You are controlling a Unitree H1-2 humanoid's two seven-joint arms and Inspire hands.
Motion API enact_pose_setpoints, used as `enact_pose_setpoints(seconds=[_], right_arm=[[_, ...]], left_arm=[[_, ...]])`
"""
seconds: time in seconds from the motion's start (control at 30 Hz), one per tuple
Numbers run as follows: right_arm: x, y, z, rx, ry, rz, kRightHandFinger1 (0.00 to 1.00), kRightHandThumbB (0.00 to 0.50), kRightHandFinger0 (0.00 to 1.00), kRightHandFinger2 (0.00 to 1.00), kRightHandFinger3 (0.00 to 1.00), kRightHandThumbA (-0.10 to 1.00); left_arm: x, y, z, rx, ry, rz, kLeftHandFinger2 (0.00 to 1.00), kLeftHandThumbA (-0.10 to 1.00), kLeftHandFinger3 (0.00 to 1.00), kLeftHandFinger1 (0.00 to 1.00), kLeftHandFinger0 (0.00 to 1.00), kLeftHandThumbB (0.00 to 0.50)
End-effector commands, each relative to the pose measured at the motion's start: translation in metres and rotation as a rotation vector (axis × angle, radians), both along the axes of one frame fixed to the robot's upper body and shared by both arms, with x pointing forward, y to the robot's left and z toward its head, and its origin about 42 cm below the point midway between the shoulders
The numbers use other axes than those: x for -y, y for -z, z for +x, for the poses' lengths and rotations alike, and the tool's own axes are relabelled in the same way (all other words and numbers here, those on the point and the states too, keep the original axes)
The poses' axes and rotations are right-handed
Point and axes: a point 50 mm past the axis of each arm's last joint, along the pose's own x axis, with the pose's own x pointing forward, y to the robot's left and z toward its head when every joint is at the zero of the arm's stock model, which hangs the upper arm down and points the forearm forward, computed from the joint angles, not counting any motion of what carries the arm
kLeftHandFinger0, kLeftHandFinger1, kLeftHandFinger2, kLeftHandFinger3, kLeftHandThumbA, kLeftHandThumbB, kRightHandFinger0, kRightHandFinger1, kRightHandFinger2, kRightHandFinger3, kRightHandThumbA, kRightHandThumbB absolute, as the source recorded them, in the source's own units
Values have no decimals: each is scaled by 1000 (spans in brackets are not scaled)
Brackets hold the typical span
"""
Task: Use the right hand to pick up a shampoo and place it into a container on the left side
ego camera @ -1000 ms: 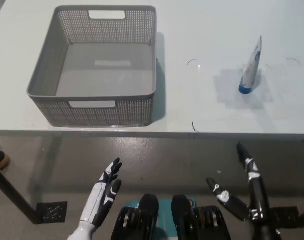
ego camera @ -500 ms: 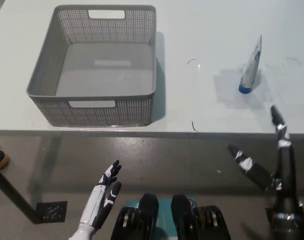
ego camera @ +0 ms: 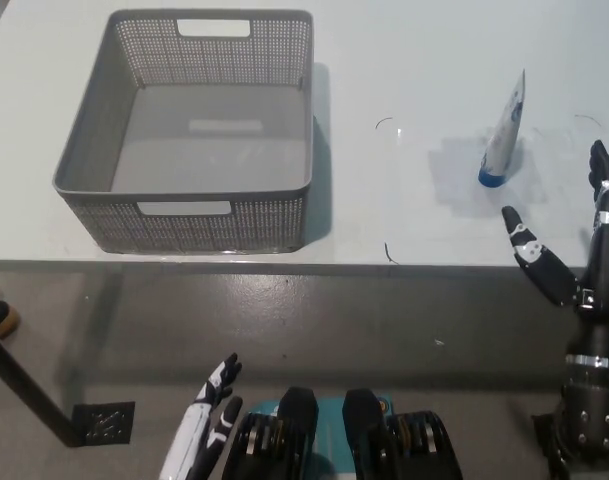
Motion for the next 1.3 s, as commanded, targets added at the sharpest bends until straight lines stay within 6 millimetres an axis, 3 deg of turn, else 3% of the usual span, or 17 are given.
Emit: enact_pose_setpoints(seconds=[0.0, 0.2, 0.27, 0.37, 0.6, 0.7, 1.03, 1.27], right_arm=[[3, -23, 25, 61, 30, 46, 1000, 331, 1000, 1000, 1000, 843], [11, -31, 56, 25, 38, 87, 1000, 301, 1000, 1000, 1000, 836], [11, -34, 68, 10, 56, 84, 1000, 305, 1000, 1000, 1000, 829], [8, -37, 83, 2, 68, 70, 1000, 358, 1000, 1000, 1000, 864], [2, -43, 112, -30, 58, 69, 1000, 337, 1000, 1000, 1000, 817], [0, -46, 123, -50, 52, 78, 1000, 334, 1000, 1000, 1000, 818], [-9, -55, 147, -89, 54, 104, 1000, 346, 1000, 1000, 1000, 774], [-16, -59, 161, -125, 53, 83, 1000, 347, 1000, 1000, 1000, 772]], left_arm=[[3, -12, 5, 77, -12, -29, 1000, 1000, 1000, 1000, 1000, 147], [5, -12, 7, 80, -9, -28, 1000, 1000, 1000, 1000, 1000, 159], [5, -12, 7, 81, -8, -22, 1000, 1000, 1000, 1000, 1000, 156], [5, -13, 8, 84, -7, -26, 1000, 1000, 1000, 1000, 1000, 151], [4, -16, 10, 92, -3, -25, 1000, 1000, 1000, 1000, 1000, 164], [4, -16, 10, 93, -8, -26, 1000, 1000, 1000, 1000, 1000, 184], [4, -17, 11, 100, -2, -15, 1000, 1000, 1000, 1000, 1000, 158], [2, -19, 14, 107, -2, -17, 1000, 1000, 1000, 1000, 1000, 179]])
